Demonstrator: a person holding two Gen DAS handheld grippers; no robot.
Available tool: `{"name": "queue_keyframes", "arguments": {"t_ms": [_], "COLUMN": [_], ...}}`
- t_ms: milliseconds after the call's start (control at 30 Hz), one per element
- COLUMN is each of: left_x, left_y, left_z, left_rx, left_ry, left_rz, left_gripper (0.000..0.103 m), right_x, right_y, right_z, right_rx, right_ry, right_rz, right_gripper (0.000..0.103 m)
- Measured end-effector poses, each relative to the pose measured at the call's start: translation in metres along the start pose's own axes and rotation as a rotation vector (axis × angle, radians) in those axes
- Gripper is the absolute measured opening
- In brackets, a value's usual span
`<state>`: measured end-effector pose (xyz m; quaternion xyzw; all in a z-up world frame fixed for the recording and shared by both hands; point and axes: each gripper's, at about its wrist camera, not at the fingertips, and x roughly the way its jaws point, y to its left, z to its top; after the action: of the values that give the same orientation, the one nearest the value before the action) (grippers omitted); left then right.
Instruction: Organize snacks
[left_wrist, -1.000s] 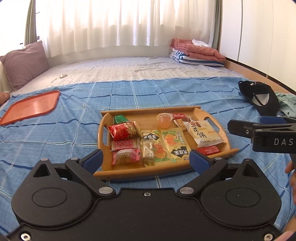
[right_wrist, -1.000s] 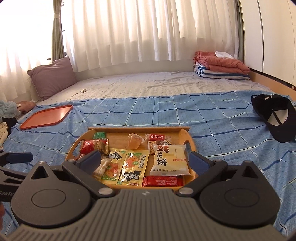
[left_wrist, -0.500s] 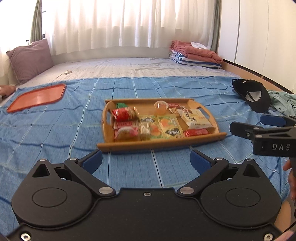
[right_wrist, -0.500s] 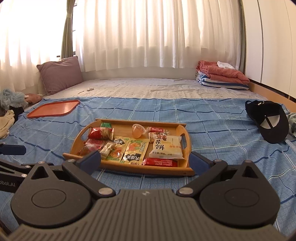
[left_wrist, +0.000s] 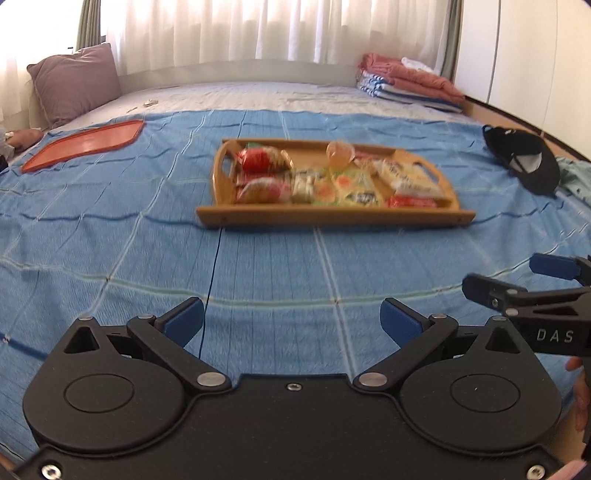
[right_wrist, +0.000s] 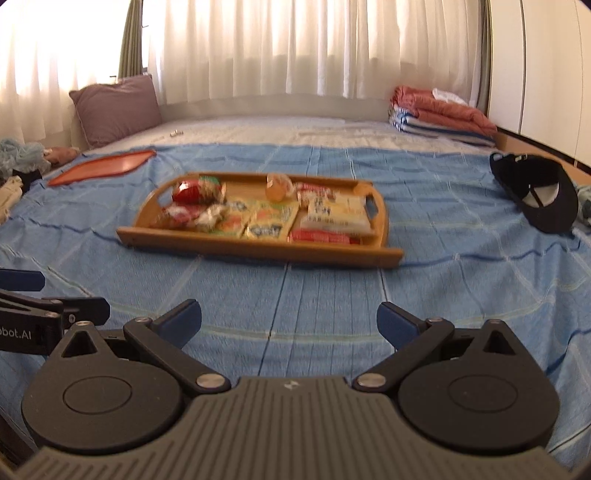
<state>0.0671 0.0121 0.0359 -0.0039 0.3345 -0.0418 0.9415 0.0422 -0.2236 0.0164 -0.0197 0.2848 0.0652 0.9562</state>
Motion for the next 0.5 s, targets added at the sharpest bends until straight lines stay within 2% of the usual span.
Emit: {"name": "queue_keyframes", "arguments": {"t_ms": [267,400,500], "left_x": [0.036,0.038,0.039], "left_y": [0.000,-0.005,-0.004], "left_z": [-0.032,-0.038,-0.038], "left_rx": [-0.005,0.044,0.031], "left_ry": [0.051,0.015,0.010], "left_rz": [0.037,0.047,0.041], "left_gripper": [0.103,0.103,0.103], "right_x": [0.024,0.031,0.031], "right_y": [0.000,0.000,0.001], "right_z": [-0.034,-0.041,-0.043], "right_rx": [-0.011,0.003,-0.001], "right_ry": [0.079,0.095,0.092], "right_rz": [-0.024,-0.019,-0.024], "right_gripper": [0.103,0.103,0.103]}}
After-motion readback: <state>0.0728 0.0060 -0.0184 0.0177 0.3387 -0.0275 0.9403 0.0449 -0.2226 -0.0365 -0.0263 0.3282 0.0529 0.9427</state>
